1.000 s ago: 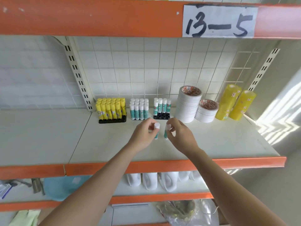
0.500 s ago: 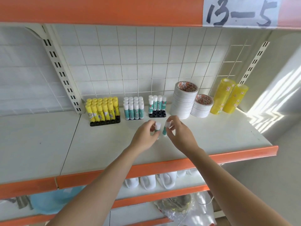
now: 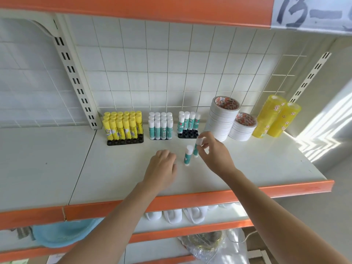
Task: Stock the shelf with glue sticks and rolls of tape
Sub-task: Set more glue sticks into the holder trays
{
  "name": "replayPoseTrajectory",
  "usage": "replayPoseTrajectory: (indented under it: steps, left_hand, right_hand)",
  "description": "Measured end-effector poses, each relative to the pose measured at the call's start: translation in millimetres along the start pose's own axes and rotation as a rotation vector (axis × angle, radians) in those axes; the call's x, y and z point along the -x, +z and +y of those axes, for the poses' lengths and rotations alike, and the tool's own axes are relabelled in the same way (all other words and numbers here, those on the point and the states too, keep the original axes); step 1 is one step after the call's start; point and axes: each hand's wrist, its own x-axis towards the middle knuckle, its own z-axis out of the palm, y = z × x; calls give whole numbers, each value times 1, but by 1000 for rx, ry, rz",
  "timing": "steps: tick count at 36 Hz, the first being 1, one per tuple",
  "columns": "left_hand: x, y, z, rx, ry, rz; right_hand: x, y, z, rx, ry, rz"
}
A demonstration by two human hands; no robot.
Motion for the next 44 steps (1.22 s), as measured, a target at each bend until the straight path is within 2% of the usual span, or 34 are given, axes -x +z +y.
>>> replayPoseTrajectory:
  steps: [4,10,23,27,40,44]
  left_hand:
    - [6,8,-1,-7,32,75]
    - [6,6,-3,29,21,88]
    - [4,11,-4,42,-17,88]
    - [5,8,-3,39,-24,46]
    - [4,8,-5,36,-30,48]
    - [4,10,-6,39,-23,76]
  right_hand:
    - [-16,2,-3,-54,0,23]
    - [-40,6,-1,-75,47,51]
    - [-77,25,-4,48,28,88]
    - [-82,34,-2,104,37,108]
    - [-94,38,2,188,53,13]
    - [-96,39,1,269,-14,61]
